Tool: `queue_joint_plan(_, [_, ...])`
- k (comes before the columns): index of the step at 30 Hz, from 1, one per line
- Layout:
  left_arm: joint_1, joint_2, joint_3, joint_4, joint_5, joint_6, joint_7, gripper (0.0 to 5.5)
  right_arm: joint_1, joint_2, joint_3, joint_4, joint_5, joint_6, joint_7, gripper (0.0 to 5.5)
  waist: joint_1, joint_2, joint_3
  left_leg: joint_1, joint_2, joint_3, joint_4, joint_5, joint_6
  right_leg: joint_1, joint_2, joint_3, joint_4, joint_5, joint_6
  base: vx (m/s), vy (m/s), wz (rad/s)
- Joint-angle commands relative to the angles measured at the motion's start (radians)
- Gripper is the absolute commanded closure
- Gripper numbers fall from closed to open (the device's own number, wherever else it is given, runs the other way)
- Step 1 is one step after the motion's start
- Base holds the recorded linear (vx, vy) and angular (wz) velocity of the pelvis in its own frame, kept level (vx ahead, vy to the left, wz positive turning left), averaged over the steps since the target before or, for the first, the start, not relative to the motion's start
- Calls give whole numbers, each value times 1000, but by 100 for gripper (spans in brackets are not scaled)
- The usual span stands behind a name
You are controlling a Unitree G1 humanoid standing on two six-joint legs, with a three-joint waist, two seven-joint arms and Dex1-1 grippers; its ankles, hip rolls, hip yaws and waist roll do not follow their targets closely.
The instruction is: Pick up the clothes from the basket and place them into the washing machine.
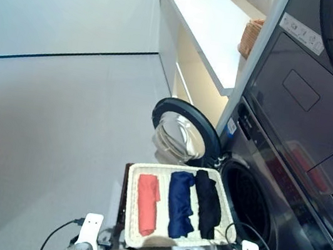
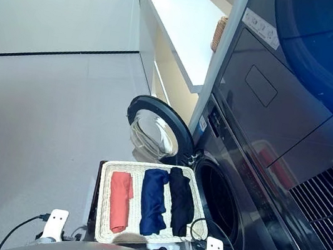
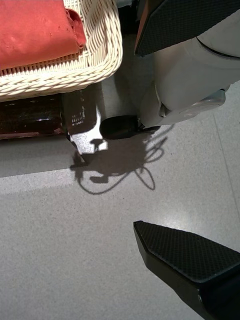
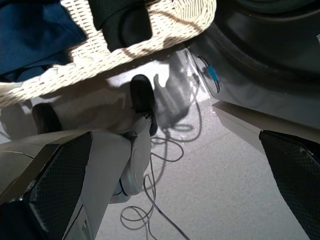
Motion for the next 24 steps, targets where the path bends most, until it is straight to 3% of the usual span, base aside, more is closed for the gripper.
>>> queue_joint_plan(1, [-83, 8, 5, 77, 37, -7, -12, 0, -55, 7, -8, 28, 9, 4, 11, 0, 22, -15, 44, 30, 5, -24, 5, -44, -27, 35, -54, -27, 39, -54, 67, 0, 0, 0])
queue_joint_plan(6, [-95, 22, 12, 53, 11, -13, 6, 0, -54, 7, 13, -24, 2, -14, -8, 0, 14, -16, 52, 29, 12, -22, 5, -44, -28, 13, -44, -11, 73, -71, 59, 0, 0, 0])
queue_joint_plan(10, [-111, 5, 29, -56, -142, -43, 32, 0, -54, -1, 42, -193, 23, -48, -31, 0, 13, -11, 79, 23, 15, -24, 5, -35, -27, -4, -40, -15, 91, -80, 58, 0, 0, 0])
queue_joint_plan(16, [-112, -6, -69, -500, -344, -89, 91, 0, -92, -46, 90, -615, 76, -92, -85, 0, 13, 0, 191, -114, 26, -43, 139, -40, -30, -121, -34, -6, 184, -89, 49, -165, -15, 4])
queue_joint_plan(21, [-206, 22, -137, -694, -373, -106, 177, 0, -164, -71, 130, -948, 97, -130, -155, 0, 8, -8, 287, -276, 19, -78, 284, -65, -41, -265, -15, 15, 299, -104, 37, -169, -48, -2])
queue_joint_plan(24, [-266, 24, -170, -755, -358, -115, 216, 0, -206, -94, 159, -1088, 68, -154, -170, 0, 4, -11, 327, -354, 24, -82, 346, -80, -45, -355, -8, 28, 381, -121, 32, -108, -21, -27])
